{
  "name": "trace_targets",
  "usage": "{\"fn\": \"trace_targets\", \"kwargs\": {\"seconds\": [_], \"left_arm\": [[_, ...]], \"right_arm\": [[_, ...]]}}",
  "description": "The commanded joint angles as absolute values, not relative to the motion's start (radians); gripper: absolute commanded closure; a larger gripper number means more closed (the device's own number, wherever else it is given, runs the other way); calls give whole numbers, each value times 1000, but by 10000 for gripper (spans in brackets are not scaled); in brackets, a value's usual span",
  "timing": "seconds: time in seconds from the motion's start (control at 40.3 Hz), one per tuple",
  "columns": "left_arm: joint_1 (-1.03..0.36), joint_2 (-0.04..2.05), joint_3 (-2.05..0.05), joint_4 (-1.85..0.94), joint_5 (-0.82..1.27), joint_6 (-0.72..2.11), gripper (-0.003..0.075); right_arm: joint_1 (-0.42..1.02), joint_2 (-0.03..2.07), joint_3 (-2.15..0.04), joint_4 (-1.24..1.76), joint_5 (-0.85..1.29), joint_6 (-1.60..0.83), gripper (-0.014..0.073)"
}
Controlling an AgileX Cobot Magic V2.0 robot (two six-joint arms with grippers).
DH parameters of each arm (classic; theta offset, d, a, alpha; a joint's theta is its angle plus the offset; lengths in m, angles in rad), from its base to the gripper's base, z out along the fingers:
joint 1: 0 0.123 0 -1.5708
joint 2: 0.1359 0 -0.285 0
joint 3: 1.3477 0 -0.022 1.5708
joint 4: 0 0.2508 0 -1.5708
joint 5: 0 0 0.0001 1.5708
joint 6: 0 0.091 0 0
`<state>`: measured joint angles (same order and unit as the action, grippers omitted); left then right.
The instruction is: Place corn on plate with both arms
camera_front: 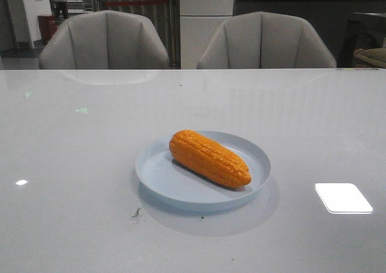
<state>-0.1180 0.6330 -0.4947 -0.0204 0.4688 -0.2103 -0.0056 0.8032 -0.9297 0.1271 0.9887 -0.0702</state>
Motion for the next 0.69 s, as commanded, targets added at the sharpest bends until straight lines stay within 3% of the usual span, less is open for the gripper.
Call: {"fn": "trace_targets", "kwargs": {"seconds": [0.0,0.397,0.67], "left_arm": [[-116,543,-428,-32,342,-220,627],[-116,54,-88,-19,371,-220,627],[-116,-22,38,-21,336,-220,627]], "right_arm": [[-13,798,-955,139,934,-81,403],[-13,798,-955,139,934,-81,403],[-12,798,-955,141,935,-81,403]]}}
